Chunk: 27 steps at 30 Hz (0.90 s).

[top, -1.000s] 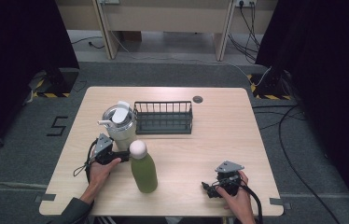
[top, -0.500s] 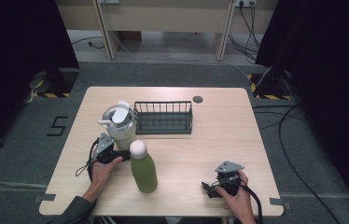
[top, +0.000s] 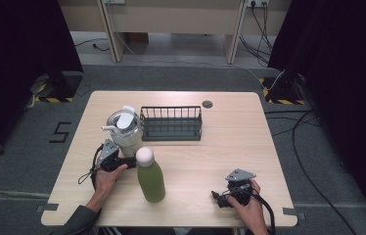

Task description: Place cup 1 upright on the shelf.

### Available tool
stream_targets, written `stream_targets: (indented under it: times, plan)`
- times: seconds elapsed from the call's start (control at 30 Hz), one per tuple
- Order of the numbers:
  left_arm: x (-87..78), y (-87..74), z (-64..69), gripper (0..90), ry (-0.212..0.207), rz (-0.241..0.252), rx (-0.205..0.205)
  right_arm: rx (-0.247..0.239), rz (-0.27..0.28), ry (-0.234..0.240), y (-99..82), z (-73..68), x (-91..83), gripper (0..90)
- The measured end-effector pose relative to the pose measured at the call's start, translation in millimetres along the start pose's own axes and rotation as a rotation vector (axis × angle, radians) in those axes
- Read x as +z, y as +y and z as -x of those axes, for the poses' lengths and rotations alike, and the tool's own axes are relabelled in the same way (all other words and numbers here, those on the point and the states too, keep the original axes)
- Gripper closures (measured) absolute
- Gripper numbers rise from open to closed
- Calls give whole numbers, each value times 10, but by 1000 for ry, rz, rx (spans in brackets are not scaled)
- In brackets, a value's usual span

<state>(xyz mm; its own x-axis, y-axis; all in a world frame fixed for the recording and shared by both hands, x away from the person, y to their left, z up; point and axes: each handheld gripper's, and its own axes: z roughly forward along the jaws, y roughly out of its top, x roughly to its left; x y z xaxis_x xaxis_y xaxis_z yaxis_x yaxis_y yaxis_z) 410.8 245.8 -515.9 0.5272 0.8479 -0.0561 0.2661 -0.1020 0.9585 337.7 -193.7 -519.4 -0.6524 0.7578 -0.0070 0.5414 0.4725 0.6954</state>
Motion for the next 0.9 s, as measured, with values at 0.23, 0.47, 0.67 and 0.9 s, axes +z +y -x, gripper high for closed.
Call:
stream_targets:
  times: [0.23,0.47,0.67,0.9]
  plan:
    - [-29,45,27,109,-6,14,16,-1,0,1,0,0,0,3]
    - [-77,121,34,109,-13,14,13,-1,0,1,0,-1,0,3]
    - [-99,186,-1,109,6,13,32,-1,0,2,0,0,0,3]
    - [-134,264,-32,109,15,8,40,-2,0,2,0,1,0,3]
